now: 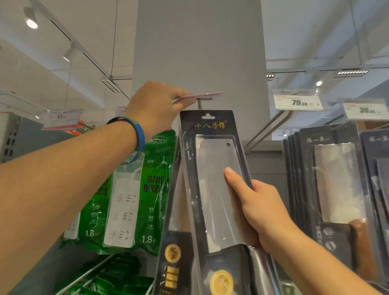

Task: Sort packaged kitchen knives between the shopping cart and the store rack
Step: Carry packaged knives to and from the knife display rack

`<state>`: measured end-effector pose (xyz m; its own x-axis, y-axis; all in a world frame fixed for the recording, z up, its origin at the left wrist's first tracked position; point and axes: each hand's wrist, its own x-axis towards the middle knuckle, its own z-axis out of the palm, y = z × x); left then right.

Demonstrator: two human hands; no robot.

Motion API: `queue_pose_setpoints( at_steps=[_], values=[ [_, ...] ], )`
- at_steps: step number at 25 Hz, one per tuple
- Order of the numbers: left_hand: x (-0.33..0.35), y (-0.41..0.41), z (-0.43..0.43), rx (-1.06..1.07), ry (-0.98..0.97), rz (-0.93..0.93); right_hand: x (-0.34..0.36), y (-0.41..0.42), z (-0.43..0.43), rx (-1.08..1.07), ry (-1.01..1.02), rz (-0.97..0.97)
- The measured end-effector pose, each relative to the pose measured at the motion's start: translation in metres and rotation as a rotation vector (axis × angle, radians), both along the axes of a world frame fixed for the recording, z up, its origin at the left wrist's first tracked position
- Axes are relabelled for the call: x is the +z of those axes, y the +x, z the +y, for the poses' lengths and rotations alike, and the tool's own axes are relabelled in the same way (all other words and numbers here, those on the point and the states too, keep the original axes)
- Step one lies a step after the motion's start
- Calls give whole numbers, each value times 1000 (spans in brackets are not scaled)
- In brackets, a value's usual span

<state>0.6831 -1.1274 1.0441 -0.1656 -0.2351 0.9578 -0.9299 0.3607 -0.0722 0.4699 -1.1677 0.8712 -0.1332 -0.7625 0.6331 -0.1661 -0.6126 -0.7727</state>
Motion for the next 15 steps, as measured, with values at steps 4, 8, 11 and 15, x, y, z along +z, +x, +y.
queue_pose_setpoints(
  at_steps=[4,8,11,15],
  values=[
    [0,-2,3,-5,-17,7,0,13,1,33,24,1],
    [-1,-3,5,26,-16,2,1,27,11,26,-2,157],
    [-2,-5,7,38,-10,15,4,31,15,59,44,196],
    [-3,-5,8,25,13,5,2,17,18,3,-5,122]
  ],
)
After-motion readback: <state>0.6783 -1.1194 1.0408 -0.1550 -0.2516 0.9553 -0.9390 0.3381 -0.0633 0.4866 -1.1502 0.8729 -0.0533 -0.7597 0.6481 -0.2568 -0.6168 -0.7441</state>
